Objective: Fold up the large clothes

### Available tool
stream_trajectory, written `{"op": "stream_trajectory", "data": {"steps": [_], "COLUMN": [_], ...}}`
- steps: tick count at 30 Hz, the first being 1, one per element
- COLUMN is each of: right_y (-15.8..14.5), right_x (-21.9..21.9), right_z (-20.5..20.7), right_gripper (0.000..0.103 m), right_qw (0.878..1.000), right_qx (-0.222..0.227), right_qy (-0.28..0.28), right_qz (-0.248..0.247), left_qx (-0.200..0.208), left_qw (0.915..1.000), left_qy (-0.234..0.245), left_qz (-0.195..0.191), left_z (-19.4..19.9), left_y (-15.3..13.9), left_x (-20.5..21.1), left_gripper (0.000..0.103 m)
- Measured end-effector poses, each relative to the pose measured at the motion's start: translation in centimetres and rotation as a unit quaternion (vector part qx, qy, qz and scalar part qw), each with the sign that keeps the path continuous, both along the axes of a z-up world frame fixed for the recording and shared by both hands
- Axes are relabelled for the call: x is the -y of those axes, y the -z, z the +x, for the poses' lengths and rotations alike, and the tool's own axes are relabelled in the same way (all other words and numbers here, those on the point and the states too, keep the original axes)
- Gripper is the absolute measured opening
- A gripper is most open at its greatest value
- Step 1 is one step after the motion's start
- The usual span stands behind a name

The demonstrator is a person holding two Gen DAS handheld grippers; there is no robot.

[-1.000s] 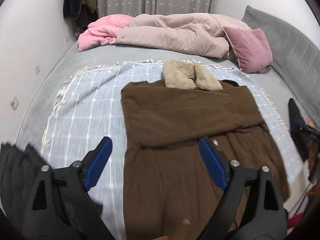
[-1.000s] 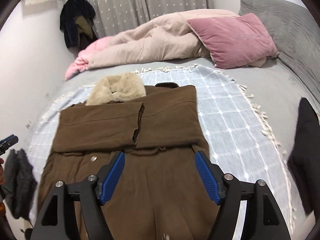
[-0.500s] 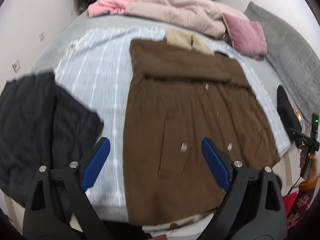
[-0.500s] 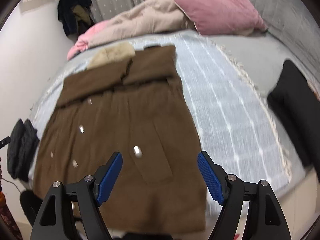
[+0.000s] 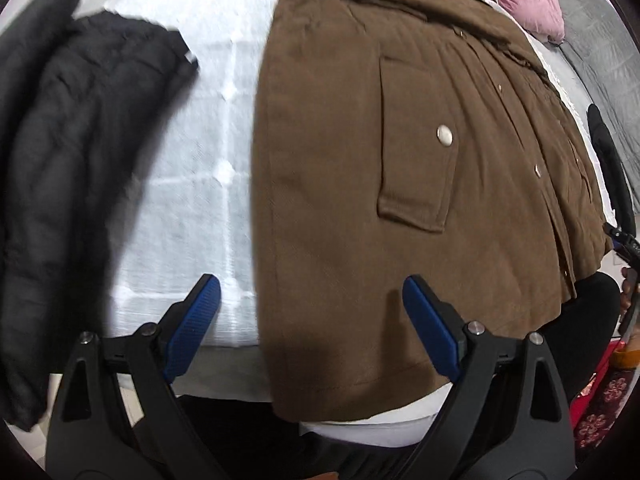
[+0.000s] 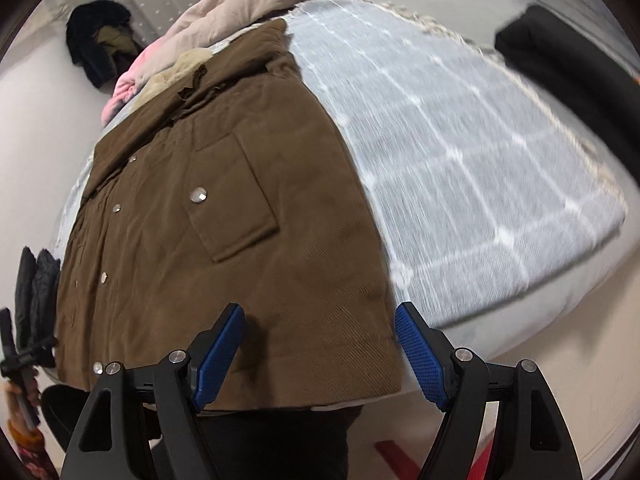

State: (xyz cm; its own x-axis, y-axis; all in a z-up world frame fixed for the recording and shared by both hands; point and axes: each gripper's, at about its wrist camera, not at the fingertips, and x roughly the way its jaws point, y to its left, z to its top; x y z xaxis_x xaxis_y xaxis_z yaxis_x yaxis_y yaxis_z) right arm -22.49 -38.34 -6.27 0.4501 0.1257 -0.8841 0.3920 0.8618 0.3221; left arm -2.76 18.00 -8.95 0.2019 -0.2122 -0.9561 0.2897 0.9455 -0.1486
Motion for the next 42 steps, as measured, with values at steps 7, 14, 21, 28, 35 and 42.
{"op": "stream_trajectory", "data": {"steps": [7,14,21,28,35,42], "right_y": [1.1,1.2,1.4,1.6,2.1,-3.3], "right_x": [0.5,0.0,-1.3,-1.5,-1.9,-2.4], "right_z": [-1.0,-0.9,0.0,0.3,0.8,1.2], "right_gripper": [0.080,0.084,0.085,0.053,0.023,0.020], "right_qw": [0.999,1.000,1.000,0.994,0.988,0.982], "right_qx": [0.021,0.024,0.025,0.055,0.074,0.156], "right_qy": [0.013,0.009,-0.003,-0.022,-0.014,-0.017], "right_qz": [0.021,0.006,-0.002,0.089,0.134,0.108], "left_qx": [0.002,0.005,-0.009,-0.049,-0.068,-0.001], "left_qw": [0.9999,0.9991,0.9948,0.9789,0.9713,0.9653], "left_qy": [0.010,0.037,0.060,0.041,-0.026,-0.012], "left_qz": [-0.010,-0.020,-0.082,-0.194,-0.226,-0.261], "left_z": [-0.7,-0.9,-0.8,0.0,0.8,0.8], "left_y": [1.3,1.5,1.3,1.3,2.0,-3.4], "left_x": [1.3,2.5,3.3,3.2,0.7,1.8], "left_gripper": [0.093,0.093,0.091,0.069,0.015,0.012]}}
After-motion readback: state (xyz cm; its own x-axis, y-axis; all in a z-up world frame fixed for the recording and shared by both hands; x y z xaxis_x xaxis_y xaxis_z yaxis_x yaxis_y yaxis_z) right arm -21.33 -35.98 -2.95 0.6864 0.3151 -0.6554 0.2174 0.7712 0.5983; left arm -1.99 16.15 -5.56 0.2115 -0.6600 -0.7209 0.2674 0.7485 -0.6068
